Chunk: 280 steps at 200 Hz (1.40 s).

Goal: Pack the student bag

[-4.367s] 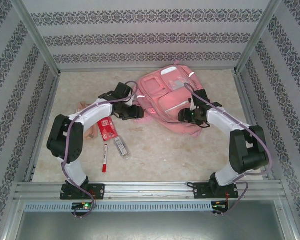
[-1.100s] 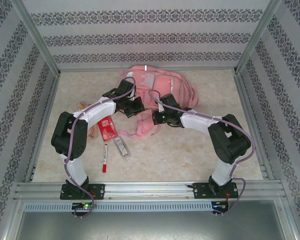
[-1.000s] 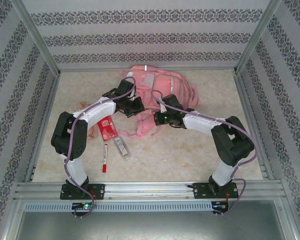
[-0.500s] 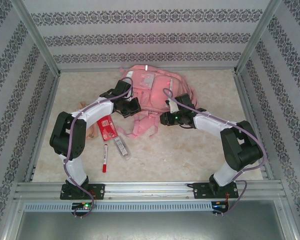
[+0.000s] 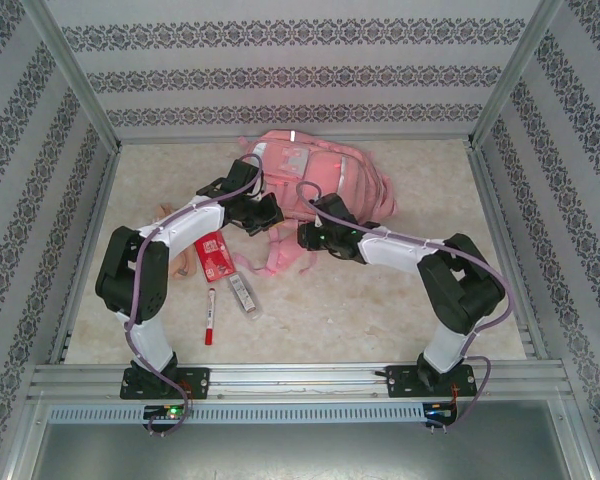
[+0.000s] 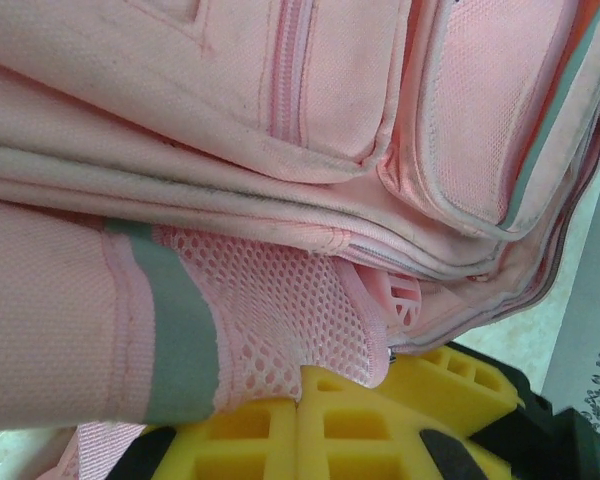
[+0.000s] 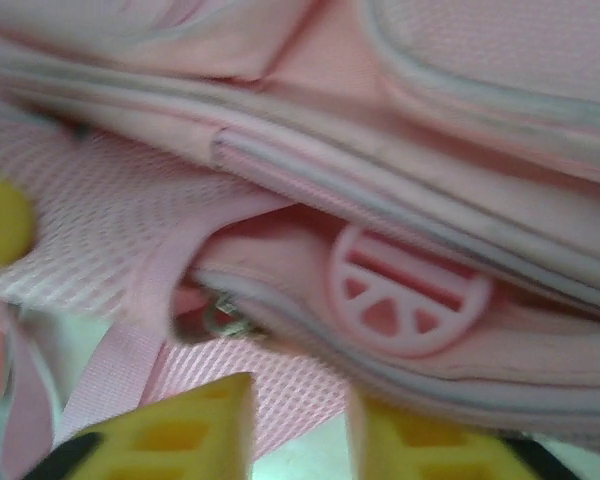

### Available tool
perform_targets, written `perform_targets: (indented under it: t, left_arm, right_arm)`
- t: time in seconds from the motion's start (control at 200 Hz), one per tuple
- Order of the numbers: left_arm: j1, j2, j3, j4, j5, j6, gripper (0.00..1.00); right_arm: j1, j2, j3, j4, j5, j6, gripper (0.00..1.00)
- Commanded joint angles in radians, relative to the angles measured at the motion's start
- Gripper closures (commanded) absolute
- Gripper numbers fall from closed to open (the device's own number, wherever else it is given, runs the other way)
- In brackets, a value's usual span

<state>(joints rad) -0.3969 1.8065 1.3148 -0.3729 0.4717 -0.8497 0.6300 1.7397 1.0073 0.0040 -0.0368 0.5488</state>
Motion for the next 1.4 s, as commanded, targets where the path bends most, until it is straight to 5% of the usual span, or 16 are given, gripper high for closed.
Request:
perform_targets:
  t: [0.0, 0.155, 0.505, 0.64, 0.839, 1.024, 1.394]
  left_arm:
    - [0.005, -0.058, -0.007, 0.043, 0.045, -0.018, 1.00]
    - [0.005, -0.058, -0.018, 0.051, 0.051, -0.022, 1.00]
    - [0.005, -0.073, -0.017, 0.039, 0.034, -0.016, 1.00]
    - [0.006, -0.081, -0.028, 0.030, 0.033, -0.013, 1.00]
    - [0.005, -0.090, -0.038, 0.011, 0.033, 0.003, 1.00]
    - [0.009, -0.096, -0.054, 0.005, 0.011, 0.021, 1.00]
    - [0.042, -0.069, -0.026, -0.045, -0.108, 0.111, 1.00]
  right_arm:
    - [0.026, 0.017, 0.040, 0.002, 0.261, 0.075, 0.77]
    - [0.038, 0.098, 0.092, 0.047, 0.137, 0.007, 0.63]
    - [0.052, 0.088, 0.113, 0.055, -0.009, -0.164, 0.60]
    - [0.048, 0.101, 0.140, 0.008, 0.069, -0.170, 0.58]
    - [0.042, 0.146, 0.190, -0.042, 0.242, -0.107, 0.79]
    - [0.042, 0.113, 0.190, -0.091, 0.223, -0.105, 1.00]
    - [-0.098, 0.017, 0.100, -0.231, -0.122, -0.169, 1.00]
